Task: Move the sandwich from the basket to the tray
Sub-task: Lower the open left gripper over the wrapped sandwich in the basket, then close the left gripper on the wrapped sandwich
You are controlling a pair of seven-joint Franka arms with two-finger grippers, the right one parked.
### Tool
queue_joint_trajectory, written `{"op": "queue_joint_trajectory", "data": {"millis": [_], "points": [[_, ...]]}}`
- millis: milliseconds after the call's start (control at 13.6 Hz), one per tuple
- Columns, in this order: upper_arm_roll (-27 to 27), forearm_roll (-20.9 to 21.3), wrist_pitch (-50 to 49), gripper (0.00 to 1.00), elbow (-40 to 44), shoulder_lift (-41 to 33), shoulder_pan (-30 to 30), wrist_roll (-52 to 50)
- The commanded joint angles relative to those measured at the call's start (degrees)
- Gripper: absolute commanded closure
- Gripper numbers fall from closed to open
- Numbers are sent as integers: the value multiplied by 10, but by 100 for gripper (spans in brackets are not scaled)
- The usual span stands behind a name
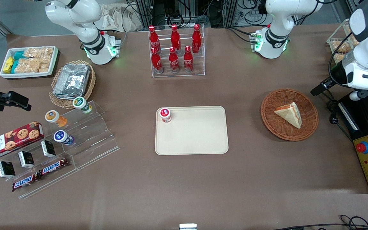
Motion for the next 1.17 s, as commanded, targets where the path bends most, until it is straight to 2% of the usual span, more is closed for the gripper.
{"op": "queue_joint_trajectory", "data": {"millis": [0,294,587,1101], "points": [[-2,-3,52,0,-57,-18,2,-59],[-2,-3,187,0,-154,-8,3,-136],[0,-4,321,0,-212,52,3,-173],[8,-5,473,0,-254,141,14,-173]]}}
